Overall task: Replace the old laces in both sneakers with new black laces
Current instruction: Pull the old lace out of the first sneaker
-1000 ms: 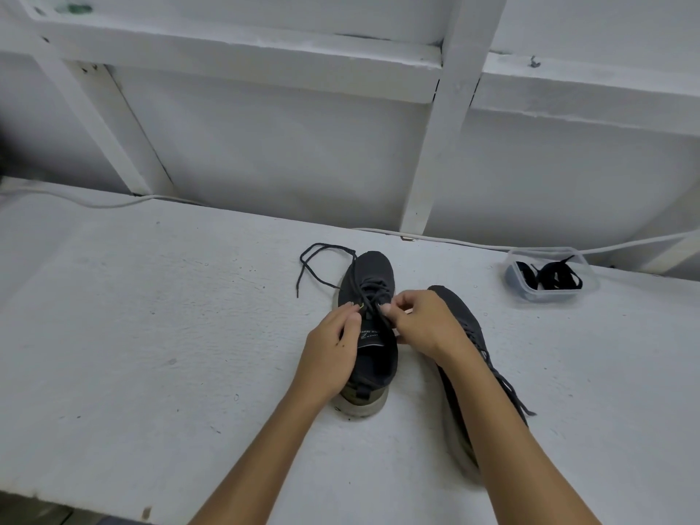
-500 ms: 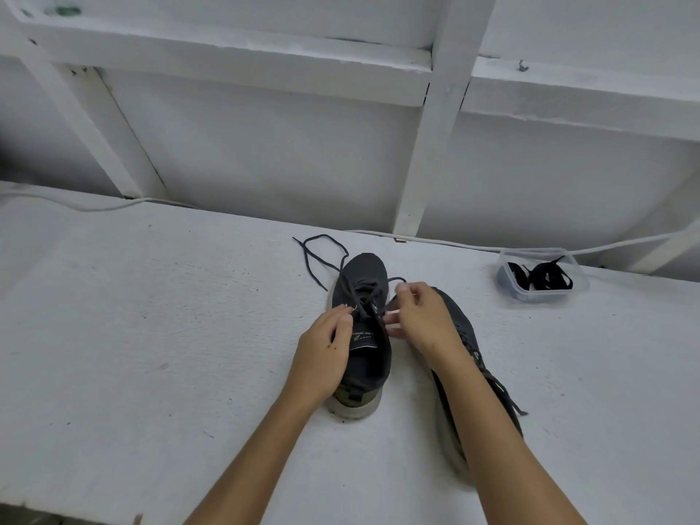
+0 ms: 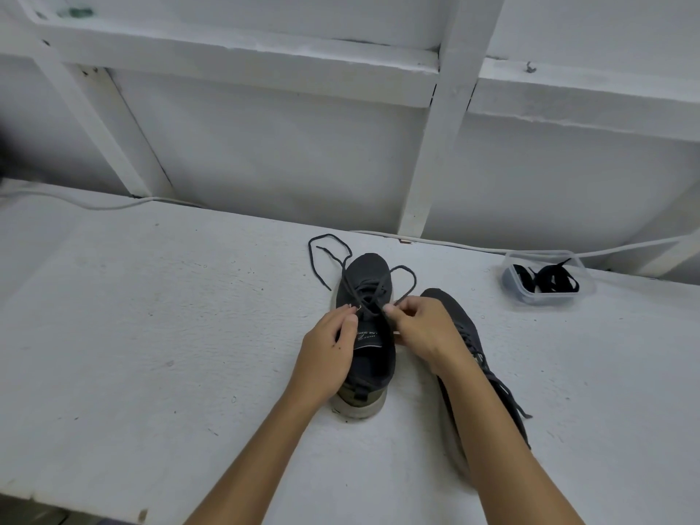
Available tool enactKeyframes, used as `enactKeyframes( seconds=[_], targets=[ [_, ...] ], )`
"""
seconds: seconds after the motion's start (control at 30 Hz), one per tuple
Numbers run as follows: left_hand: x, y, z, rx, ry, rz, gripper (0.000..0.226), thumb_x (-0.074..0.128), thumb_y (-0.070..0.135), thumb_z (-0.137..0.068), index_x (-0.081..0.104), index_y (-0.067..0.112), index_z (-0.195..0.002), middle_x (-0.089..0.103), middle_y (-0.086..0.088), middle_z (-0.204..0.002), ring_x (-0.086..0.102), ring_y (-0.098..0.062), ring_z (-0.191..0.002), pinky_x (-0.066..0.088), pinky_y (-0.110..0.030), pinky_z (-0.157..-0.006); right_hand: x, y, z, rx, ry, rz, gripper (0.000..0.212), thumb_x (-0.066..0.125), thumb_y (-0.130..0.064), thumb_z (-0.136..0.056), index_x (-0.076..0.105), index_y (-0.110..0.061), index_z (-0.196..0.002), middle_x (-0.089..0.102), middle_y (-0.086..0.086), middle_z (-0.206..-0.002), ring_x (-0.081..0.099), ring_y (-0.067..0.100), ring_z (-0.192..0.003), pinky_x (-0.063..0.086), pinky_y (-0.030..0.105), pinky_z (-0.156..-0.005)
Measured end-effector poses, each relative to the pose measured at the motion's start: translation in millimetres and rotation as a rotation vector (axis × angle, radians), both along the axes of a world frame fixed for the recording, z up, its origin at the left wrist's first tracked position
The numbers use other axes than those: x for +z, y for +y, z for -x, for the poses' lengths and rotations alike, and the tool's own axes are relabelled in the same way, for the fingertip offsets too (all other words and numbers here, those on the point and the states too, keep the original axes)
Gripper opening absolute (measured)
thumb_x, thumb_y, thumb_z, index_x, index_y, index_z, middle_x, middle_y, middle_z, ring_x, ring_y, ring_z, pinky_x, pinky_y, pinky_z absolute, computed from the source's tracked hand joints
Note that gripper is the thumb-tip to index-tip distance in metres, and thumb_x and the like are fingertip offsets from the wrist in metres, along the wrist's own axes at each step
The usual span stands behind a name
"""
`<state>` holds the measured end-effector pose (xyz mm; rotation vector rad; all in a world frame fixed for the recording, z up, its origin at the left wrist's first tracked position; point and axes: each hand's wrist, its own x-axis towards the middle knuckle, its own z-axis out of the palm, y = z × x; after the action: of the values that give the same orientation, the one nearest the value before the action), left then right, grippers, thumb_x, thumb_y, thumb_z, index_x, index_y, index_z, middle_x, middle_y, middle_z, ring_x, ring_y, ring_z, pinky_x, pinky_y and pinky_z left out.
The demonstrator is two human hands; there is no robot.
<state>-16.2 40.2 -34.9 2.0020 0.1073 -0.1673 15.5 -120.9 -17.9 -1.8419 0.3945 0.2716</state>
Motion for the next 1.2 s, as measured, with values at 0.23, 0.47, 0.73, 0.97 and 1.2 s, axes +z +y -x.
enactKeyframes(
  seconds=[0.23,0.47,0.73,0.97,1.2],
  targets=[
    [0,1,0,-0.007,-0.003,-0.003,0.038,0.040,0.034,-0.106,0.057,0.024,-0.139,0.054,0.014,-0.141,0.044,0.004,-0.125,0.033,-0.016,-0.106,-1,4,3,-0.077,0.032,-0.072,0.029,0.057,-0.032,-0.103,0.069,-0.006,-0.101,0.076,0.010,-0.094,0.076,0.021,-0.082,0.063,0.033,-0.079],
    [-1,2,-1,-0.014,-0.004,-0.004,0.039,0.040,0.033,-0.106,0.057,0.024,-0.139,0.053,0.013,-0.143,0.044,0.002,-0.128,0.034,-0.019,-0.110,2,4,1,-0.200,-0.015,-0.152,0.022,0.045,-0.021,-0.108,0.059,-0.004,-0.104,0.072,0.014,-0.098,0.076,0.024,-0.078,0.060,0.028,-0.061],
    [-3,2,-1,-0.033,-0.024,-0.027,0.039,0.040,0.035,-0.106,0.056,0.023,-0.140,0.053,0.012,-0.143,0.045,0.000,-0.129,0.035,-0.023,-0.111,-8,4,6,-0.077,-0.042,-0.049,0.025,0.063,-0.026,-0.099,0.070,-0.005,-0.088,0.075,0.012,-0.089,0.075,0.029,-0.086,0.063,0.037,-0.073],
    [-4,2,-2,-0.028,-0.021,-0.019,0.039,0.040,0.035,-0.106,0.057,0.023,-0.138,0.053,0.014,-0.140,0.046,-0.001,-0.129,0.036,-0.023,-0.111,-12,8,6,-0.045,-0.025,-0.018,0.020,0.062,-0.035,-0.099,0.070,-0.016,-0.099,0.075,-0.001,-0.097,0.073,0.018,-0.089,0.062,0.042,-0.085],
    [-6,3,-2,-0.025,0.003,0.033,0.035,0.040,0.037,-0.103,0.065,0.023,-0.123,0.061,0.016,-0.129,0.054,-0.003,-0.120,0.045,-0.033,-0.106,-2,8,1,-0.331,-0.034,-0.217,0.026,0.038,-0.027,-0.110,0.053,-0.006,-0.108,0.072,0.013,-0.094,0.076,0.025,-0.076,0.065,0.040,-0.069]
  ],
)
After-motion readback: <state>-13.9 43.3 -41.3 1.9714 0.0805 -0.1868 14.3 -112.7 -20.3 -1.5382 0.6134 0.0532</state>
